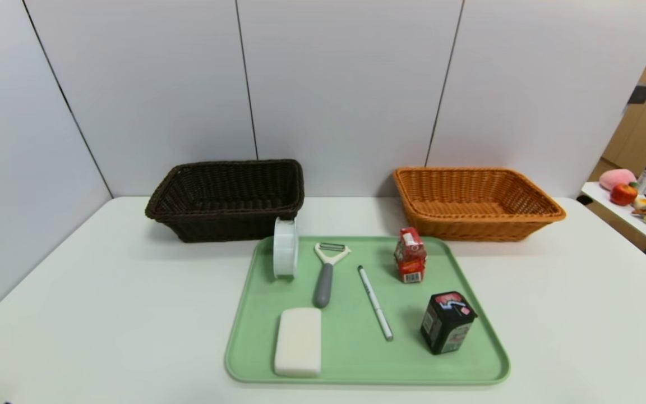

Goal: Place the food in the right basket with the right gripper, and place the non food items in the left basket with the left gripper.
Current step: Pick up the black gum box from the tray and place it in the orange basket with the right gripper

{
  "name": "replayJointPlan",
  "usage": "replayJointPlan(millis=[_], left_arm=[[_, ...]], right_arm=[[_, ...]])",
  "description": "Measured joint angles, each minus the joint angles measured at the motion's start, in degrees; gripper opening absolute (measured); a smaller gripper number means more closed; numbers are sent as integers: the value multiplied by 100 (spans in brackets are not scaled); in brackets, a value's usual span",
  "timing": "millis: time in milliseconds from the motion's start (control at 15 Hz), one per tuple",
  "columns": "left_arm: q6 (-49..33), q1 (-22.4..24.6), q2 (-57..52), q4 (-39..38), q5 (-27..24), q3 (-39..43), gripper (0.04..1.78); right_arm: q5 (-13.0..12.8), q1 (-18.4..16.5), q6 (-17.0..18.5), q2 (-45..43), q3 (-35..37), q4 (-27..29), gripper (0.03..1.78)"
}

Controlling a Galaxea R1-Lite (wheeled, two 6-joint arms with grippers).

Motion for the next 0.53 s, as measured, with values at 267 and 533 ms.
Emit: replayJointPlan(millis=[267, 533], left_arm=[[10, 6, 2559, -1632, 48, -959, 169], [167, 9, 4780, -3402, 325, -1480, 169]], right_arm=[[262, 151, 489, 2581, -922, -1431, 171], [562, 284, 661, 4985, -1232, -3367, 171]])
